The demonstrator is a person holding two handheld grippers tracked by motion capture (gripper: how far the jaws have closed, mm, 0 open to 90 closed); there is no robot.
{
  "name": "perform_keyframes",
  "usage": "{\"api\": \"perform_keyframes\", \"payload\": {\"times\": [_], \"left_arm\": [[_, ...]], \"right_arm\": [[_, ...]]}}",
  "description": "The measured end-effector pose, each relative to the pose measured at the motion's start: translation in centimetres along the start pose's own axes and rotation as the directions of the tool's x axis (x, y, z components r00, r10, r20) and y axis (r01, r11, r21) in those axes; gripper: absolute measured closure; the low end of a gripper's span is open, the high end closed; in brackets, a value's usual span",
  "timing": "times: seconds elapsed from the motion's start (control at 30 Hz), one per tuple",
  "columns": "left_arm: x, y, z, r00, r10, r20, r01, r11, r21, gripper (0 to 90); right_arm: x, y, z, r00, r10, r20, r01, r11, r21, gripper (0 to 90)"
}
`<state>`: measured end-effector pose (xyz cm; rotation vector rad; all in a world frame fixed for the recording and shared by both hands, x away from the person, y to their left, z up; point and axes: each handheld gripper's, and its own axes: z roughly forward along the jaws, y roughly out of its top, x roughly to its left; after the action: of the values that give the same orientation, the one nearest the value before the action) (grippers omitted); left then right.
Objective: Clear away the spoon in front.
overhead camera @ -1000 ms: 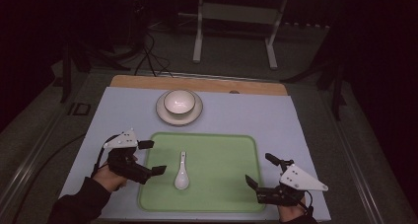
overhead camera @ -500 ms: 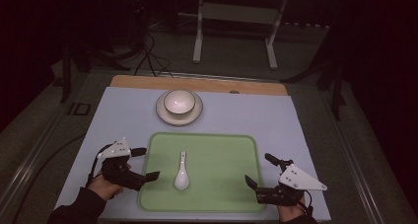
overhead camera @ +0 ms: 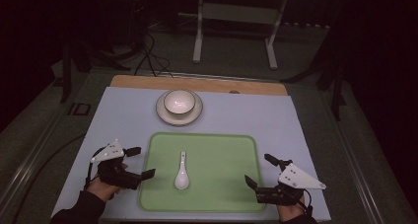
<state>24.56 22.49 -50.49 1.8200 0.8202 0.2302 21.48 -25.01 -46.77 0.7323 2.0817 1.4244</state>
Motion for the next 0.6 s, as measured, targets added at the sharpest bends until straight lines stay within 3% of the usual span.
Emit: {"api": "perform_keyframes", "payload": {"times": [0.1, 0.3, 0.4, 0.6], "left_arm": [[0.3, -0.4, 0.2, 0.9999, -0.010, -0.008, 0.010, 0.9999, 0.000, 0.4], [0.4, -0.9, 0.5, 0.9990, 0.014, -0.041, -0.015, 0.9999, -0.005, 0.4], [0.8, -1.1, 0.5, 0.9981, 0.008, -0.062, -0.011, 0.9989, -0.045, 0.4], [0.9, -1.4, 0.5, 0.9966, -0.002, -0.082, -0.001, 0.9995, -0.031, 0.4]], "right_arm": [[0.1, -0.1, 0.1, 1.0000, -0.004, 0.002, 0.004, 1.0000, 0.007, 10.1], [-0.2, -0.3, 0.2, 1.0000, 0.006, 0.000, -0.006, 0.9999, 0.012, 10.1], [-0.3, -0.5, 0.3, 1.0000, 0.007, 0.004, -0.007, 0.9998, 0.020, 10.1], [-0.4, -0.6, 0.5, 1.0000, 0.007, 0.006, -0.007, 0.9996, 0.029, 10.1]]}}
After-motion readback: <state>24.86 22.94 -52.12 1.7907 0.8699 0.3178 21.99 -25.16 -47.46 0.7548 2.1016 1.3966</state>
